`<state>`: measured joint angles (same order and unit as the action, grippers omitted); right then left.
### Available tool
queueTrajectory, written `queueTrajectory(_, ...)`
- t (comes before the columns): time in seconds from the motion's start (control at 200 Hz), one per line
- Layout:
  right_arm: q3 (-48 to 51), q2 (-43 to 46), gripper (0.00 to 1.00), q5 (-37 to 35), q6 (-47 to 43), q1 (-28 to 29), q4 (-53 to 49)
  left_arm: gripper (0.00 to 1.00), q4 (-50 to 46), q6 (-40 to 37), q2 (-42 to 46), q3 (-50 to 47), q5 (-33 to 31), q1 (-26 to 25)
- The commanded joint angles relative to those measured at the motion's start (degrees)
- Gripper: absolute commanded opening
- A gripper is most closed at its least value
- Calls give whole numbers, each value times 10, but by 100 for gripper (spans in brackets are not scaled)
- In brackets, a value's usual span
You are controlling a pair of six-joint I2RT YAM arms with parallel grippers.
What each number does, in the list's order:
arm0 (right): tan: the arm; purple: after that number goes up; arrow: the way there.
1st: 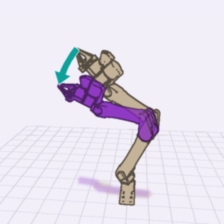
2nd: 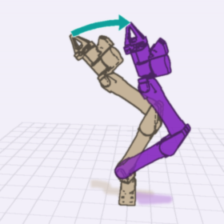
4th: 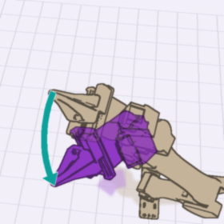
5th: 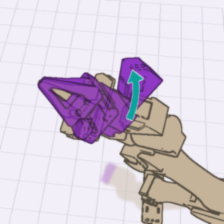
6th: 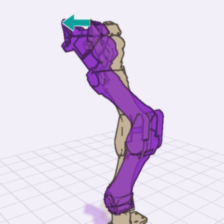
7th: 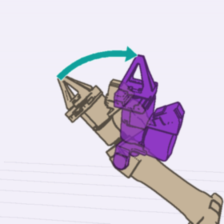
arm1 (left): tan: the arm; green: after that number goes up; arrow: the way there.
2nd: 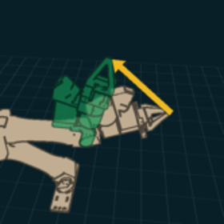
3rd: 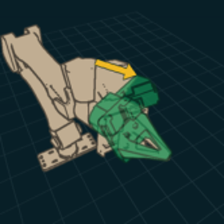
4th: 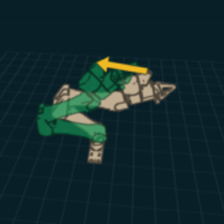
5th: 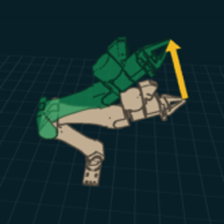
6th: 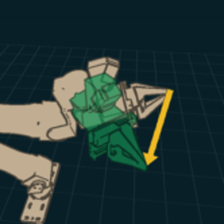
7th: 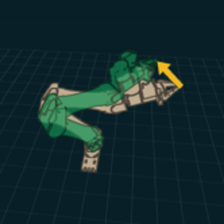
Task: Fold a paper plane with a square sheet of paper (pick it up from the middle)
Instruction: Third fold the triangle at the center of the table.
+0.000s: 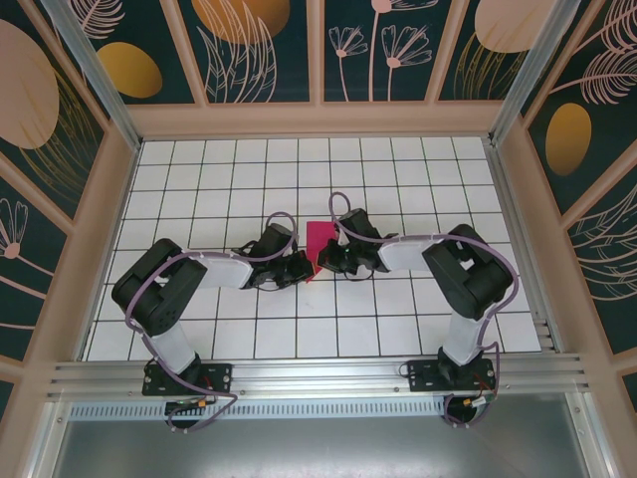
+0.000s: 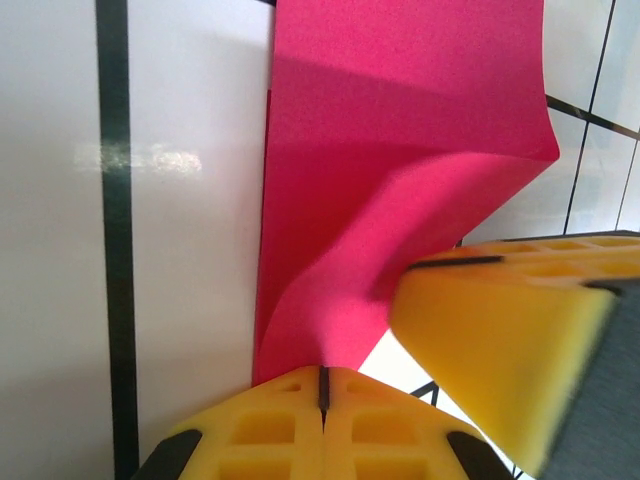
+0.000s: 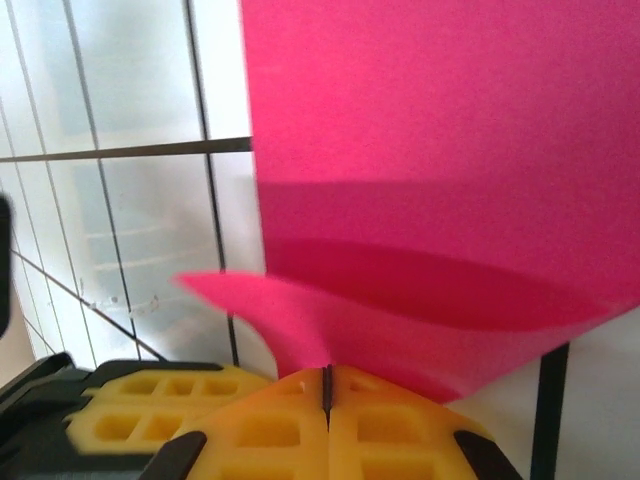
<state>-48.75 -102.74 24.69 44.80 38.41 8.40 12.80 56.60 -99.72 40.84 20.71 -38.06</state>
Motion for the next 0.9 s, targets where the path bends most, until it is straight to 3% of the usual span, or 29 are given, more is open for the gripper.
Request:
queueTrajectory(0.0, 14, 29, 5, -19, -44, -4, 24, 0, -62, -17, -27, -6, -44, 0)
queueTrajectory(0.325, 3, -10, 5, -30, -65, -17, 12, 0, -69, -17, -28, -7, -45, 0)
queueTrajectory(0.681, -27, -46, 3, -66, -88, -68, -38, 0, -85, -7, -20, -32, -56, 0)
queueTrajectory(0.896, -55, -21, 3, -96, -110, -96, -58, 0, -80, -8, -18, -32, -53, 0)
